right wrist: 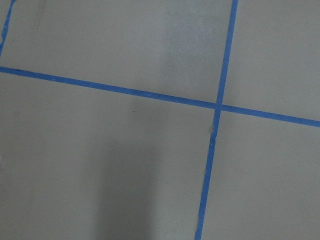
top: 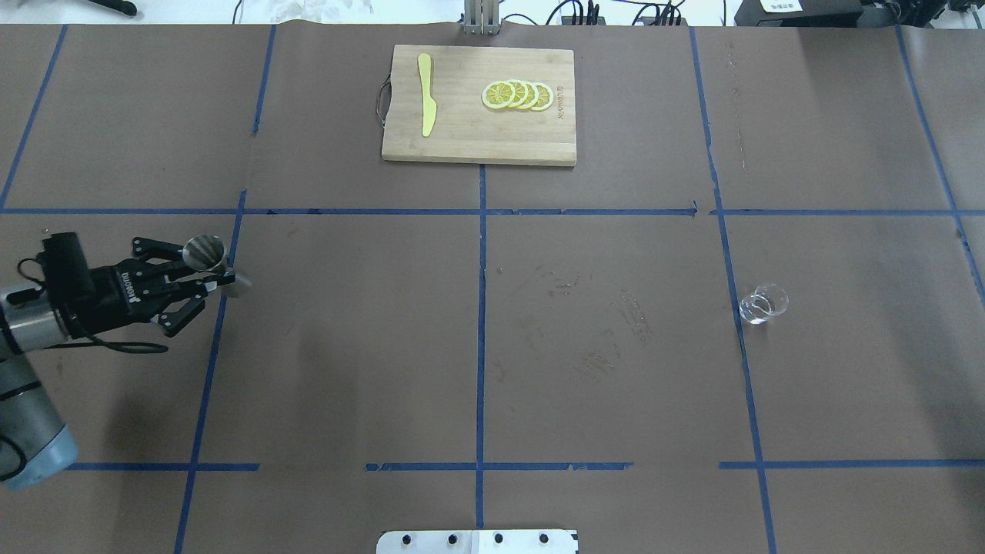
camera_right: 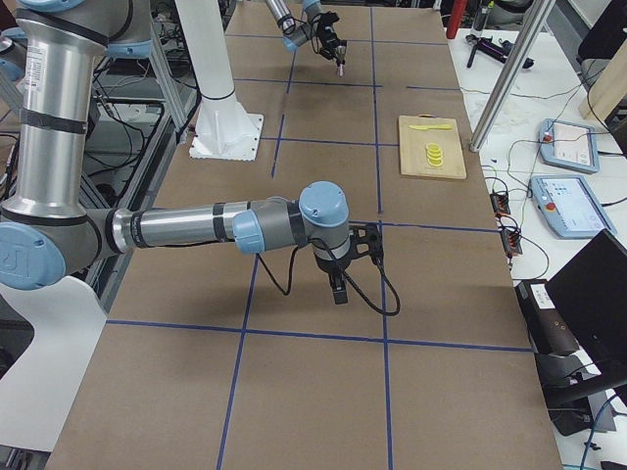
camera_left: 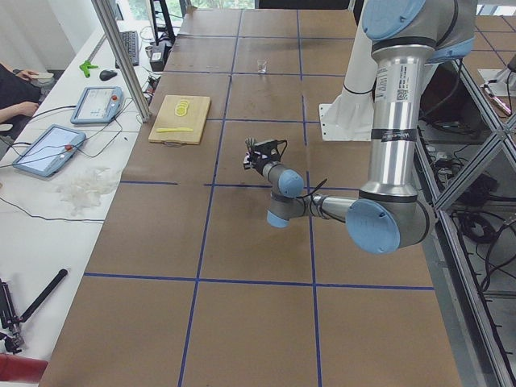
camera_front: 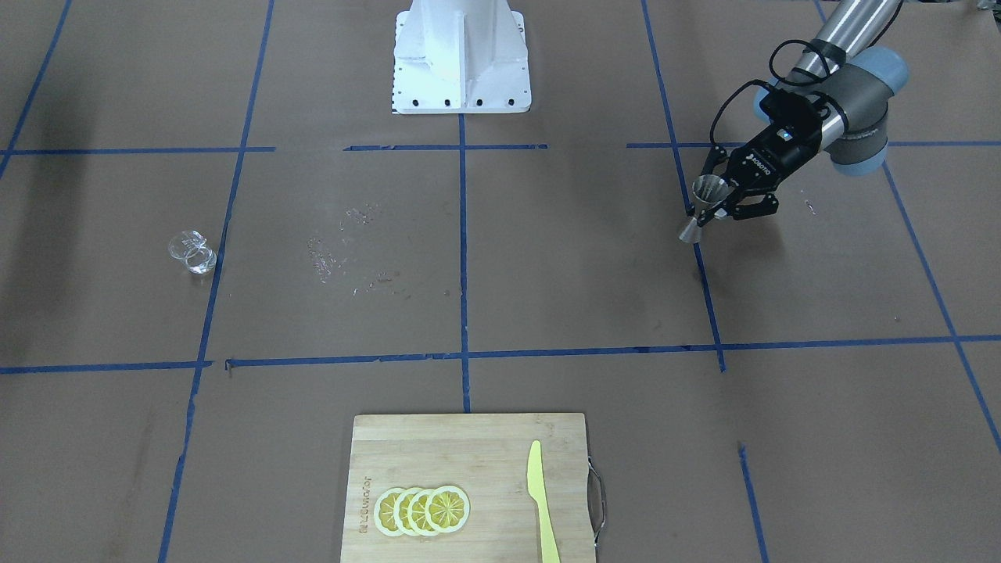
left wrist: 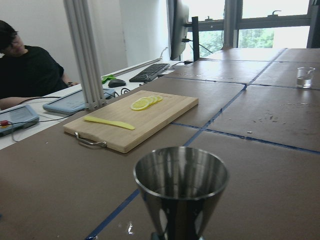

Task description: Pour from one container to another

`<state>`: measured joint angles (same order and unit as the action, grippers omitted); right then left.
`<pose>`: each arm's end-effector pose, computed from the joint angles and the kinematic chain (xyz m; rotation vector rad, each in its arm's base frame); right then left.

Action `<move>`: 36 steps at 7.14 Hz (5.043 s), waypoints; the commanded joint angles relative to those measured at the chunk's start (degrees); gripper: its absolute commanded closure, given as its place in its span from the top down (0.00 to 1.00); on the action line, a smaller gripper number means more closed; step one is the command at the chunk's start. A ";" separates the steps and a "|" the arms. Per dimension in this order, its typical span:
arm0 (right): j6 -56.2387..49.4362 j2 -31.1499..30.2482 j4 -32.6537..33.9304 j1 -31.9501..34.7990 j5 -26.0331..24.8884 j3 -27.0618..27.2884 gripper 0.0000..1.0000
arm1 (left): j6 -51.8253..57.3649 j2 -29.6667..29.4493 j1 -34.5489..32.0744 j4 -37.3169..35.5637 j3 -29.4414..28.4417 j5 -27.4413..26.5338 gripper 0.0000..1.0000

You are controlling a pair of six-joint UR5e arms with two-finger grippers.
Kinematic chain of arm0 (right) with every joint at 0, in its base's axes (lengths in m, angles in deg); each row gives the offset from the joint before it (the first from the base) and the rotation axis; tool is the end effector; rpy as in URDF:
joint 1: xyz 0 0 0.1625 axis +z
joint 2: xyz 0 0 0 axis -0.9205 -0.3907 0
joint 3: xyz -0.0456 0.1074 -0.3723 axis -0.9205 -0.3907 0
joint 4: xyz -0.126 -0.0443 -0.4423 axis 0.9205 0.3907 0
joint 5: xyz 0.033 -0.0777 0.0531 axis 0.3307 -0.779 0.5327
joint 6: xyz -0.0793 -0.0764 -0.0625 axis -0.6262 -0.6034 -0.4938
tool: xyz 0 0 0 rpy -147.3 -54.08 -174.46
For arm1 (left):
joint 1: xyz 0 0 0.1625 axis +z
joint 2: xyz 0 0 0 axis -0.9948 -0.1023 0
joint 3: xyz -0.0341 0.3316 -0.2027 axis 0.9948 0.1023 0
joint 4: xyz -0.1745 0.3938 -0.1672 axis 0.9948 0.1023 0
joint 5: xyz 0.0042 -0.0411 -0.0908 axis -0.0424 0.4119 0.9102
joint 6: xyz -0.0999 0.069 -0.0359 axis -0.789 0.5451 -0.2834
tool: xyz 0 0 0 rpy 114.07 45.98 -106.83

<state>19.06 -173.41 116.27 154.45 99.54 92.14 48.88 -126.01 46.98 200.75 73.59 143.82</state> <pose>0.0218 -0.4858 0.5480 0.2064 -0.7952 -0.0992 0.3850 -0.4296 0.4414 1.4553 1.1983 0.5917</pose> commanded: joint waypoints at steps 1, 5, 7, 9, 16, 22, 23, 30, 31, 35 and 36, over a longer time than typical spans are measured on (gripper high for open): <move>0.50 0.00 -0.02 0.00 0.03 0.01 1.00 | -0.41 -11.07 -4.33 -10.10 -1.04 13.68 0.00; 1.38 0.35 -0.02 0.00 0.03 0.19 1.00 | 11.49 -26.56 -3.90 -18.90 -8.78 16.35 0.00; 1.99 0.44 -0.02 0.00 0.03 0.36 1.00 | 11.72 -31.48 -3.28 -19.54 -12.54 16.35 0.00; 8.11 1.14 -0.20 -0.35 0.12 2.98 1.00 | 11.20 -32.64 -1.35 -19.54 -12.82 15.74 0.00; 56.07 4.47 -10.57 -30.79 -22.04 17.13 1.00 | 9.08 -33.70 1.55 -20.16 -12.91 12.39 0.00; 79.14 1.49 -13.82 -63.59 -73.03 18.38 1.00 | 9.00 -33.18 1.55 -20.07 -12.47 12.39 0.00; 80.90 1.06 -14.00 -66.94 -80.31 16.90 1.00 | 8.99 -33.18 1.55 -20.07 -12.38 12.39 0.00; 96.55 1.58 -14.35 -78.83 -104.99 2.49 1.00 | 8.99 -33.09 1.73 -20.07 -12.29 12.39 0.00; 96.74 1.84 -14.35 -79.01 -106.21 0.91 1.00 | 8.99 -33.09 1.90 -20.07 -12.21 12.39 0.00; 98.76 2.37 -14.35 -80.24 -107.19 -1.74 1.00 | 8.99 -33.00 1.91 -20.07 -12.29 12.39 0.00; 98.76 2.89 -14.35 -80.33 -107.72 -2.70 1.00 | 8.99 -33.00 1.91 -20.07 -12.21 12.39 0.00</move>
<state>117.74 -170.95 101.92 74.35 -7.68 90.29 57.88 -159.01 48.87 180.68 61.33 156.22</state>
